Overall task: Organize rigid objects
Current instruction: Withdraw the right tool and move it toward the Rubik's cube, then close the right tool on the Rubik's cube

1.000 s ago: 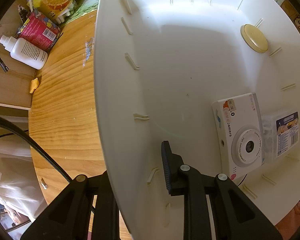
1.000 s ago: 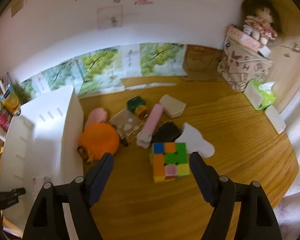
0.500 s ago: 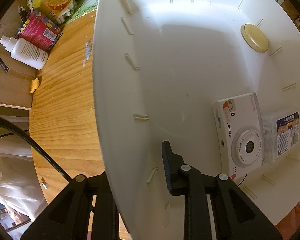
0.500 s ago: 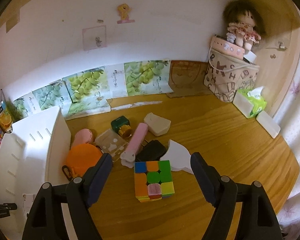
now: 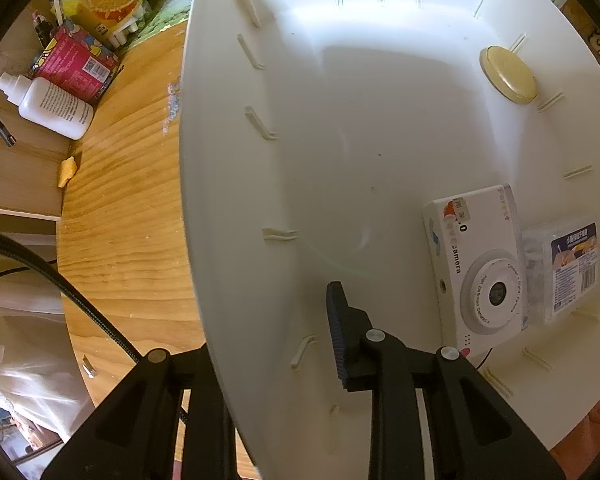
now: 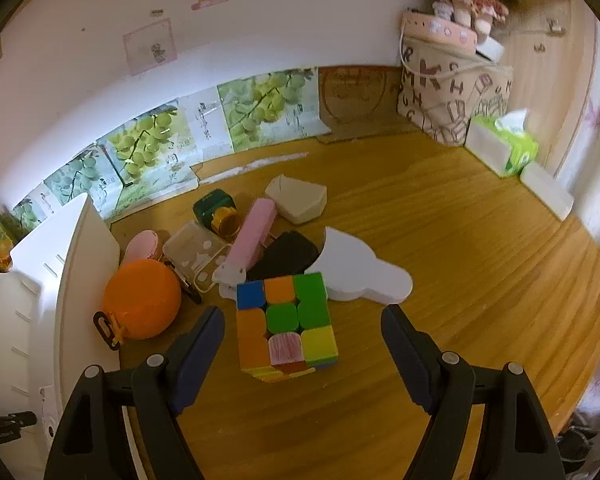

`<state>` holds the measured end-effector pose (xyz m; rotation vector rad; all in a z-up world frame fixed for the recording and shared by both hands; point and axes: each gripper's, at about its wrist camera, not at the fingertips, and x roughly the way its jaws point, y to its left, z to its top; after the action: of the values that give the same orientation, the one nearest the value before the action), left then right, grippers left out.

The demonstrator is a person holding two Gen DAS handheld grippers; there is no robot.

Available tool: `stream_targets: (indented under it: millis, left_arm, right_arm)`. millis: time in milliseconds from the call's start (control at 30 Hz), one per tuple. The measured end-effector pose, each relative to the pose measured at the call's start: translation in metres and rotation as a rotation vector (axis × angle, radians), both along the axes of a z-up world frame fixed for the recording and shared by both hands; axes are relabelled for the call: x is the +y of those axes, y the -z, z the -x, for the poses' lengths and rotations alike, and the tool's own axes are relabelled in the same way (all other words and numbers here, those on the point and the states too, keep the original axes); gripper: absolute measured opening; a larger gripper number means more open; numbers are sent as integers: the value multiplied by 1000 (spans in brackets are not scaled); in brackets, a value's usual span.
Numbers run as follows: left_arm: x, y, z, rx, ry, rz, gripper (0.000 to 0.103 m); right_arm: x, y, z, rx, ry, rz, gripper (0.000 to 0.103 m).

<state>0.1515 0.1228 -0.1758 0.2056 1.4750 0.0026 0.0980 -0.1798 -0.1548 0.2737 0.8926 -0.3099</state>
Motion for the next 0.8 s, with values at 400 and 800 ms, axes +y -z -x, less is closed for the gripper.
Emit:
stream_targets:
  millis: [400,800]
  left_arm:
    - [3,2,-1,3,0,8,29]
    - [1,3,-1,7,1,6,29]
  right_arm:
    - [-1,22,-9,71,-5,-115,81]
    - [5,28,-14,92,-36,-84,67]
